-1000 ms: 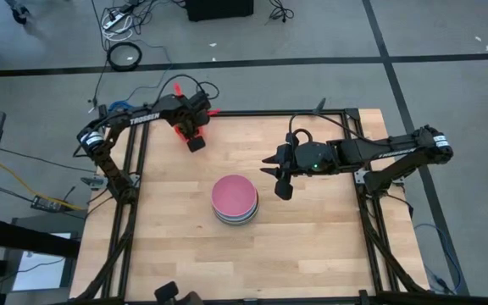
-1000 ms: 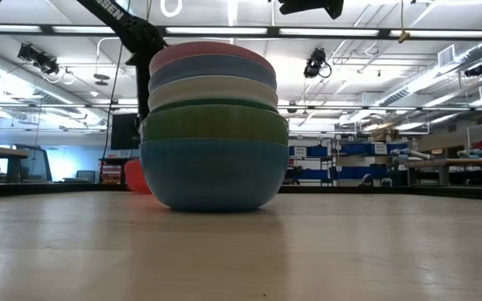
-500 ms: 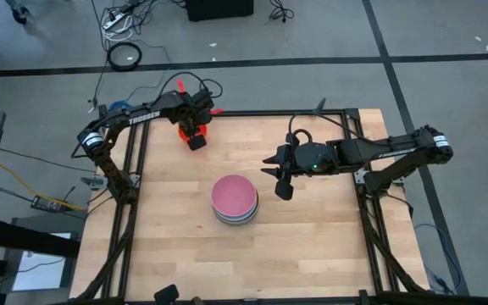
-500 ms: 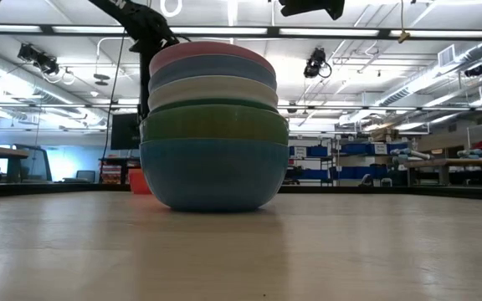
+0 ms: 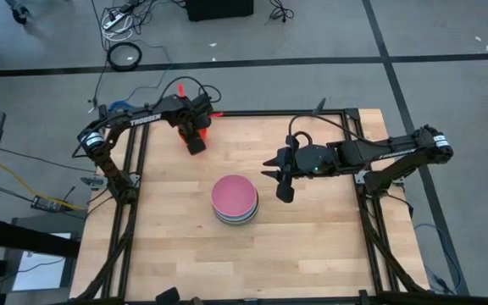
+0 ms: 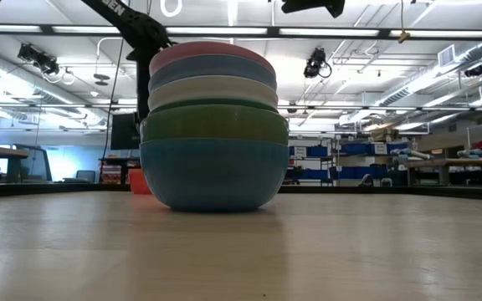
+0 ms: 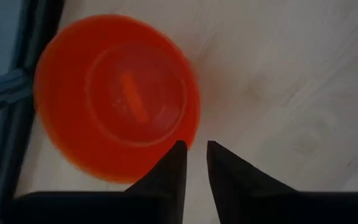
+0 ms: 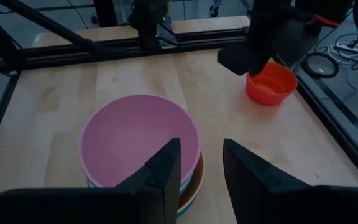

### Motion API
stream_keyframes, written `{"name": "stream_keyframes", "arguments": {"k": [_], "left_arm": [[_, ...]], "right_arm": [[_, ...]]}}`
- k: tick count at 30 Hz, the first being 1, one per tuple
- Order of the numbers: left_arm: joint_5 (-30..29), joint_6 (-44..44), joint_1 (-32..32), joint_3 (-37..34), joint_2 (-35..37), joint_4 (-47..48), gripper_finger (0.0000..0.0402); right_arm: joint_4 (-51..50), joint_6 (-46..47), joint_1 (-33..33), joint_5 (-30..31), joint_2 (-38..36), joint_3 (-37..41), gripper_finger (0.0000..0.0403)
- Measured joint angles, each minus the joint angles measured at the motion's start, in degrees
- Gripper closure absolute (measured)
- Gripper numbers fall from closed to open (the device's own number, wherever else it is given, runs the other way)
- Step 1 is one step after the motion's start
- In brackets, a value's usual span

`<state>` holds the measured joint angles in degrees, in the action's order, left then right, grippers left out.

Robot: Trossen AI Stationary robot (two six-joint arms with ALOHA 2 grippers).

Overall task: Nest bowls inside each other
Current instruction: Stack the orange bowl on top of the pink bowl

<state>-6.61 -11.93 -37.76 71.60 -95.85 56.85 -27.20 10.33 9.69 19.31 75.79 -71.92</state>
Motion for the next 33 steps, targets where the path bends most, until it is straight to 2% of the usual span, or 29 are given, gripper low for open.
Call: {"name": "stream_keyframes", "arguments": {"k": [9,17,33], "left_arm": [[0.2,0.0,-0.1,-0.3,-0.7,-2.5,0.0292],[-0.9,0.0,-0.1,-0.3,-3.5,-3.6,0.0291],[-0.4,-0.9,-0.6,-0.3,-4.0,-5.2,0.0306]], "right_arm": [[0.0,0.2,0.0,0.0,0.0,0.0,0.0296],[0.0,0.5,0.0,0.0,0.0,0.0,0.0296],[0.0,0.5,0.0,0.0,0.0,0.0,0.0296]]}}
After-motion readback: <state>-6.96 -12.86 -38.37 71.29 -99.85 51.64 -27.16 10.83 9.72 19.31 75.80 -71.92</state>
